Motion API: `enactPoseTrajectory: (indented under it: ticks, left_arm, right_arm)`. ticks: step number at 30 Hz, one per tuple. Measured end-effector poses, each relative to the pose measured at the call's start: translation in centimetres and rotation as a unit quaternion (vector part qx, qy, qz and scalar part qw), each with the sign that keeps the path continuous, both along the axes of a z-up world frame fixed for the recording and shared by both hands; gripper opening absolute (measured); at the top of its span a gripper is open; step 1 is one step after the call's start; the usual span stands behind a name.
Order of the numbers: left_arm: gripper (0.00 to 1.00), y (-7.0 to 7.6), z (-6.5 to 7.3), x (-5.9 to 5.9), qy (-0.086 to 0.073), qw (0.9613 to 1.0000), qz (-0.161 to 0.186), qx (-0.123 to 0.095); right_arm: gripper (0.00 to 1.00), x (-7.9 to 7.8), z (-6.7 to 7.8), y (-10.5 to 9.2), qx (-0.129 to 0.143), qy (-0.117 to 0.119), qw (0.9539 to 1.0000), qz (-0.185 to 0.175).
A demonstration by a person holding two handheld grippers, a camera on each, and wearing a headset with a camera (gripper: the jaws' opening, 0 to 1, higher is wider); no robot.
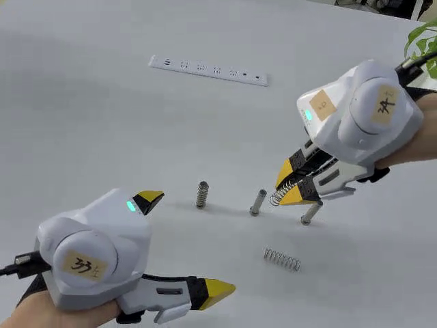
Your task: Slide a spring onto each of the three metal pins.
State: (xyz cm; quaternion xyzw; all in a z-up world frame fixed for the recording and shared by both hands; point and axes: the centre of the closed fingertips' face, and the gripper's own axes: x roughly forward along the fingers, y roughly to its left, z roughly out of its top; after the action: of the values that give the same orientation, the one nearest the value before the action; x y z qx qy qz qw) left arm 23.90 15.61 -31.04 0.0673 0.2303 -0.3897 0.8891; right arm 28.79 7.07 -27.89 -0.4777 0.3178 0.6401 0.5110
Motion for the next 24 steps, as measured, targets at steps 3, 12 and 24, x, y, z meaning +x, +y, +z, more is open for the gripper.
enactPoseTrajectory:
  ticks: [3, 12, 24]
  left_arm:
    - [0.97, 0.2, 0.2, 0.2, -0.003, 1.0, 0.003, -0.003]
    - [0.97, 0.4, 0.0, 0.2, 0.0, 1.0, 0.004, -0.005]
    - [0.96, 0.8, -0.3, 0.3, 0.004, 0.9998, 0.014, -0.013]
  right_arm:
    - [0.07, 0.8, -0.2, 0.2, -0.008, -0.002, 0.9999, 0.008]
    - [0.07, 1.4, -1.2, 0.7, -0.036, -0.003, 0.999, 0.027]
    - [0.07, 1.5, -1.8, 0.6, -0.068, 0.001, 0.9969, 0.039]
